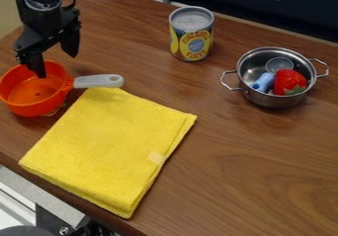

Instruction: Moved the orange pot to the right side of the table

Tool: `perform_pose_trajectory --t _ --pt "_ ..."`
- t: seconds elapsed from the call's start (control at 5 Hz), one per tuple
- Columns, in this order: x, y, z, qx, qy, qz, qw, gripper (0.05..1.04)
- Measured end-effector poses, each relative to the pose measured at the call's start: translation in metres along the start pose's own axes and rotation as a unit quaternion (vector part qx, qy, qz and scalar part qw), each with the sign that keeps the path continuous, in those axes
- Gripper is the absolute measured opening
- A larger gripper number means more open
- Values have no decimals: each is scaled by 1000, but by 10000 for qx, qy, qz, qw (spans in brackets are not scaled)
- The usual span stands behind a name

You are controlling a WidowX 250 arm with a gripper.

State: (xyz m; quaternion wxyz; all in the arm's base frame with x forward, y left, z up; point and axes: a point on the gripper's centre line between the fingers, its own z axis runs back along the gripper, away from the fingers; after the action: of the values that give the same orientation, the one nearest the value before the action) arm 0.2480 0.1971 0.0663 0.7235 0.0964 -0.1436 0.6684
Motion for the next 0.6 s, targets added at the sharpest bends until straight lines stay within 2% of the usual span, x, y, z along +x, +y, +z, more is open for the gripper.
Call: perform_pose_trajectory --t 0.2,0.4,0.6 --pt "-6 -1 -10 124 55 -112 9998 948" --pt "-12 -4 -16 222 -4 -137 9997 678" --pt "-13 -8 -18 139 -31 -156 9998 385"
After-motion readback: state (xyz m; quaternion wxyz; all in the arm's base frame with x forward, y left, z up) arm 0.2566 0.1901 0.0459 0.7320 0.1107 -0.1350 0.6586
